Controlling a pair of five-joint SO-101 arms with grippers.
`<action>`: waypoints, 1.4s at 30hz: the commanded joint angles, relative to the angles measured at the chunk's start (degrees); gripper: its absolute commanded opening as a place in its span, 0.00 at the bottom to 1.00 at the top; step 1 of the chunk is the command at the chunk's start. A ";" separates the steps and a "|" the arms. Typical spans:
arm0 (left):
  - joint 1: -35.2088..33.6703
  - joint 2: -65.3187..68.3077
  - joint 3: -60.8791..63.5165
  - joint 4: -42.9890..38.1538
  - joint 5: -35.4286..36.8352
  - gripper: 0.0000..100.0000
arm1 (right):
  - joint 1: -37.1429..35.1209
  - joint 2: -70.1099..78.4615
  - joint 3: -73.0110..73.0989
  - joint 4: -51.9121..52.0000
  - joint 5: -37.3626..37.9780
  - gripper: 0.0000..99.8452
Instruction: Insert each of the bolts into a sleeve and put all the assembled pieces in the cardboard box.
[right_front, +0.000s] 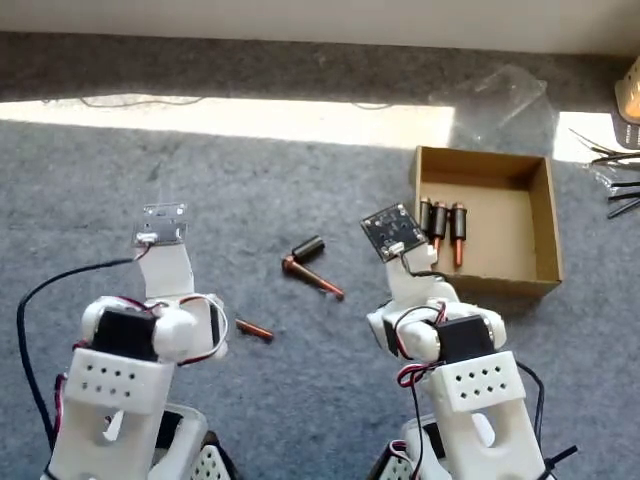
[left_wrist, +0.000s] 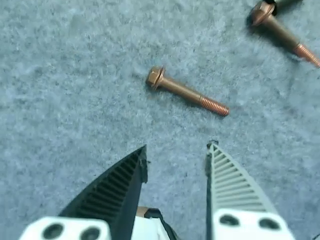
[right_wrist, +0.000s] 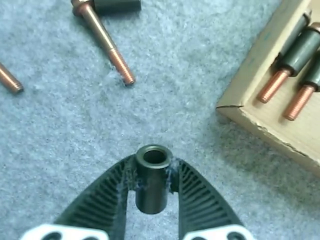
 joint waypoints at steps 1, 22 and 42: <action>-0.04 11.21 -5.05 0.62 3.96 0.19 | 0.66 -1.10 -0.66 -1.54 -0.35 0.00; 4.18 36.70 -7.69 -18.29 27.52 0.19 | 0.66 -1.10 -0.66 -1.54 -0.35 0.00; 0.40 47.43 -7.43 -28.31 30.33 0.18 | 0.66 -1.10 -0.57 -1.54 -0.35 0.00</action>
